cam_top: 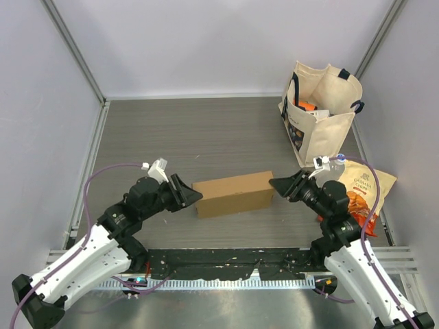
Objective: Fold the paper box
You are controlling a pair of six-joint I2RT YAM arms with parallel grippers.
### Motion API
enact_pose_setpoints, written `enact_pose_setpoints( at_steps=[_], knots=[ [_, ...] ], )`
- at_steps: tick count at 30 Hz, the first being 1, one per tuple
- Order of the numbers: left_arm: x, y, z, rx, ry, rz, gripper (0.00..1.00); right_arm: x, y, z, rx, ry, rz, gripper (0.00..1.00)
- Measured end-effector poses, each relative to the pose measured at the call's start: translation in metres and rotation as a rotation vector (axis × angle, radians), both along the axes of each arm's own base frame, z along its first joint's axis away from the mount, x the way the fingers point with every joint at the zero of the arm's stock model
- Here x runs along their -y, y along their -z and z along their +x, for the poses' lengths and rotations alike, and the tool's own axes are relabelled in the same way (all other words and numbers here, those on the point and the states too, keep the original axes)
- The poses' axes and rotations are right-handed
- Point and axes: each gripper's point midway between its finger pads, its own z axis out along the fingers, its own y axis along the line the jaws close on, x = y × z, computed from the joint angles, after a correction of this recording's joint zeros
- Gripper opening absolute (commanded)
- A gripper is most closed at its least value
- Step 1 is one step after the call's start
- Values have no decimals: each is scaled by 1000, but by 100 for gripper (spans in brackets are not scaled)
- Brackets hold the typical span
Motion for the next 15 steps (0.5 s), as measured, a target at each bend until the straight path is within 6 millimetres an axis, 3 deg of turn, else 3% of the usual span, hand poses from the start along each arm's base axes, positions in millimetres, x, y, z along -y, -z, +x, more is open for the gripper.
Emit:
enact_pose_setpoints(
  at_steps=[5, 9, 12, 15],
  knots=[
    [5, 0, 8, -5, 3, 20, 43, -4, -1, 7, 43, -1, 46, 32],
    [9, -1, 22, -17, -6, 58, 38, -3, -2, 26, 55, 31, 4, 29],
    [9, -3, 44, -30, -36, 61, 35, -4, -5, 49, 33, 58, -71, 28],
    [3, -7, 79, -26, -95, 62, 33, -8, -9, 76, 9, 74, -125, 27]
  ],
)
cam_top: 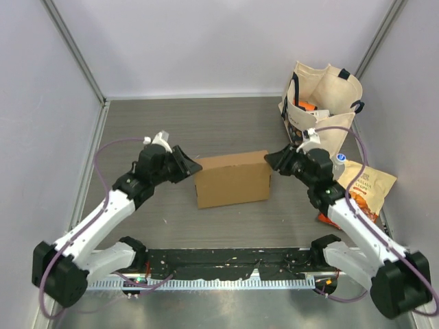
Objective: Fold the paper box
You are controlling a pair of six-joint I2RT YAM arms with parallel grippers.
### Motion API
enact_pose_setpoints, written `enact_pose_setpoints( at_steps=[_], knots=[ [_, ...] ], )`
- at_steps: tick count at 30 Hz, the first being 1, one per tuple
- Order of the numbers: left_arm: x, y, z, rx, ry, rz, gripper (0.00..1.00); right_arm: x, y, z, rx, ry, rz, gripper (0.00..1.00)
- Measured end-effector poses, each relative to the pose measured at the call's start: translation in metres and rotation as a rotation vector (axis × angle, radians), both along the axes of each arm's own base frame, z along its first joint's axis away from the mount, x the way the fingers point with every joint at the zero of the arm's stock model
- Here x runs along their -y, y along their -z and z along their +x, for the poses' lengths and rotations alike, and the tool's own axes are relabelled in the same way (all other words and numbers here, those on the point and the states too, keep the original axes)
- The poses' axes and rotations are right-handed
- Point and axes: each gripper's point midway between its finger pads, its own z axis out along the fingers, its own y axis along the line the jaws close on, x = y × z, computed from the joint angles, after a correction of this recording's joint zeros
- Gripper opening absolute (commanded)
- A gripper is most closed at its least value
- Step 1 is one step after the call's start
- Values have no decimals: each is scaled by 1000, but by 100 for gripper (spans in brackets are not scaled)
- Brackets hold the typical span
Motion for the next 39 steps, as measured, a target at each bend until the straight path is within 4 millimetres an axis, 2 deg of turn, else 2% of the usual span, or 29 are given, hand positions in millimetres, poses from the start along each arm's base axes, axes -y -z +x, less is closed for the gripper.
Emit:
enact_pose_setpoints(
  at_steps=[5, 9, 12, 16, 20, 23, 28, 32, 33, 35, 36, 38, 39],
  knots=[
    [-13, -5, 76, 0, -60, 80, 31, -12, 3, 49, -63, 17, -61, 27],
    [-22, -1, 128, -5, -86, 133, 30, -25, 9, 87, -113, 14, -96, 27],
    [-30, -11, 164, 27, -103, 181, 31, -34, 6, 114, -118, 7, -114, 27],
    [-34, -42, 190, 128, -123, 200, 31, -41, -9, 130, -99, -10, -131, 27],
    [-35, -68, 201, 226, -143, 166, 30, -46, -10, 126, -101, -37, -153, 28],
    [-43, -69, 195, 276, -172, 159, 31, -57, -8, 113, -88, -71, -209, 30],
    [-72, -41, 154, 299, -239, 197, 32, -81, -7, 65, -13, -164, -257, 30],
    [-89, -5, 114, 280, -271, 216, 33, -95, 5, 23, 36, -223, -234, 30],
    [-94, 13, 102, 247, -282, 229, 36, -100, 16, 8, 20, -254, -234, 30],
    [-96, 48, 74, 171, -265, 257, 41, -104, 52, -26, -58, -320, -263, 30],
    [-95, 70, 55, 108, -239, 277, 51, -104, 73, -42, -111, -352, -280, 30],
    [-88, 100, 21, 6, -175, 291, 60, -98, 115, -70, -230, -398, -318, 32],
    [-82, 110, 1, -48, -126, 285, 66, -94, 129, -81, -278, -415, -335, 38]
  ],
)
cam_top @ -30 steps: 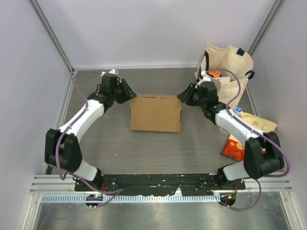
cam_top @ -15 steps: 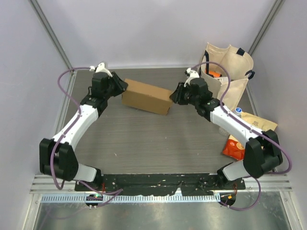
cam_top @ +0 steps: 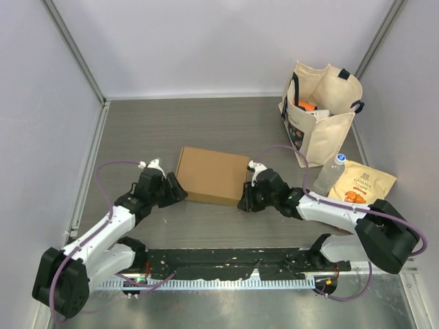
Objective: Fold the paper box
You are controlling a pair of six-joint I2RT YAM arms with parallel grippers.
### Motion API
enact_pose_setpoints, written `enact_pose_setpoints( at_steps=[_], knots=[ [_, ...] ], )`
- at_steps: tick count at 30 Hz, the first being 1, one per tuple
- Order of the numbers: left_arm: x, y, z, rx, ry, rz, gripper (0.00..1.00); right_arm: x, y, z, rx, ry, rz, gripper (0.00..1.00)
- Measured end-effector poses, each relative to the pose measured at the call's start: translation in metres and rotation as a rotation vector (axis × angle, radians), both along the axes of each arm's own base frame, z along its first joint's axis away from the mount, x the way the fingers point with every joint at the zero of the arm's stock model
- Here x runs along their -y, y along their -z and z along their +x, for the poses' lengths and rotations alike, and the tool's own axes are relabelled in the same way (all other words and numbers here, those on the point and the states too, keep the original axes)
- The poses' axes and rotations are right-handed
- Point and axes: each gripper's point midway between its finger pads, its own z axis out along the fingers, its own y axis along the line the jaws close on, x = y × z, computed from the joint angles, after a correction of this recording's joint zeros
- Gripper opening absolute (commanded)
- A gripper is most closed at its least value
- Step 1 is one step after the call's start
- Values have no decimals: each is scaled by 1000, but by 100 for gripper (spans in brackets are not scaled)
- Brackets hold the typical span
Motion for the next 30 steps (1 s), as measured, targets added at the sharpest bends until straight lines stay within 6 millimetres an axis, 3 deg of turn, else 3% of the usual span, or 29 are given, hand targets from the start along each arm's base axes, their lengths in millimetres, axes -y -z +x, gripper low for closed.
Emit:
enact_pose_setpoints(
  at_steps=[2, 5, 10, 13, 15, 17, 23, 25, 27, 30],
  knots=[
    [10, 4, -27, -71, 66, -20, 70, 5, 13, -14, -66, -11, -28, 47],
    [17, -18, -40, -82, 106, -58, 77, 5, 2, -13, -77, -4, -16, 59],
    [32, -82, -29, -46, 190, -72, 80, 12, -34, 9, -67, 66, 48, 64],
    [35, -104, -18, -25, 208, -62, 83, 18, -50, 23, -81, 103, 116, 67],
    [32, -101, -15, -44, 195, -61, 85, 18, -54, 25, -92, 101, 141, 73],
    [20, -87, -17, -107, 149, -42, 87, 17, -55, 21, -109, 82, 152, 78],
    [-11, -47, -32, -232, -4, 6, 88, 23, -53, 16, -121, 48, 103, 79],
    [-14, -43, -37, -223, -22, -6, 87, 28, -53, 19, -110, 56, 81, 77],
    [-14, -40, -38, -196, -32, -33, 86, 30, -52, 25, -105, 64, 67, 68],
    [-6, -37, -25, -179, -30, -76, 86, 27, -44, 40, -113, 75, 46, 55]
  ],
)
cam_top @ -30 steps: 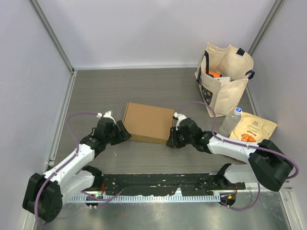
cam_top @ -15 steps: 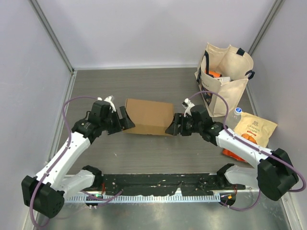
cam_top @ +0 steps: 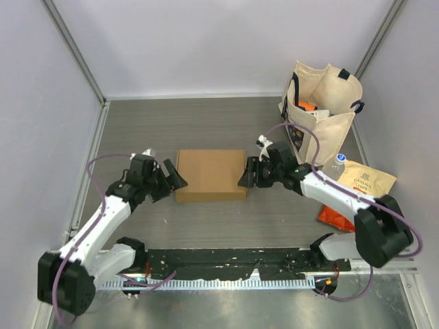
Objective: Fold the paper box
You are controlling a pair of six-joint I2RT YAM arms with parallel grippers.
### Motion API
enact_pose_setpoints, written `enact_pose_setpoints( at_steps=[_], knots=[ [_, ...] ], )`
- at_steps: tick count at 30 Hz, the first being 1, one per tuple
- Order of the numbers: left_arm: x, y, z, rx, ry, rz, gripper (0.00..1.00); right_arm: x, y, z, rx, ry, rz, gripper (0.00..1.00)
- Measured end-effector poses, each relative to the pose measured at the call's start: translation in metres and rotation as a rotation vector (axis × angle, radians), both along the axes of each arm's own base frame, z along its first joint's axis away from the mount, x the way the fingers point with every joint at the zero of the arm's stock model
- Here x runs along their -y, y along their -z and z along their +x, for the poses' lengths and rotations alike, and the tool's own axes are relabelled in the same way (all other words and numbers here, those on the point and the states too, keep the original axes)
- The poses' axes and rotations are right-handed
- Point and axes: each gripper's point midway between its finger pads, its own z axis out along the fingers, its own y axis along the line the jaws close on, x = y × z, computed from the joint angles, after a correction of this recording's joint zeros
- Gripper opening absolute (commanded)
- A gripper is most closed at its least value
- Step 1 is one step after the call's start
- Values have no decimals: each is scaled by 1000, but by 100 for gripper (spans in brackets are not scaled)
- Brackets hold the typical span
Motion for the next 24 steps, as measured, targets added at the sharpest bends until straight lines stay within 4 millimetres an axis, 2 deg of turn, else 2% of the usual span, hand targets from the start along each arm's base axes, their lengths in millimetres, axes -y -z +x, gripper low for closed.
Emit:
enact_pose_setpoints(
  at_steps=[3, 6, 9, 13, 14, 17, 24],
  knots=[
    [10, 10, 27, -12, -7, -41, 86, -5, 16, 22, -23, 23, -17, 54],
    [15, 35, 53, -92, -14, -47, 86, -4, 31, 39, -33, 58, -35, 56],
    [19, 45, 75, -120, -17, -54, 78, -2, 40, 52, -37, 86, -48, 54],
    [23, 48, 106, -116, -18, -70, 64, -3, 39, 78, -9, 122, -24, 37],
    [22, 49, 114, -109, -28, -70, 60, -3, 39, 86, -4, 135, -19, 37],
    [19, 47, 140, -91, -54, -71, 57, -5, 36, 126, 32, 190, -9, 36],
    [11, 44, 238, -3, -124, -80, 57, -15, 29, 245, 199, 287, -68, 38]
  ],
)
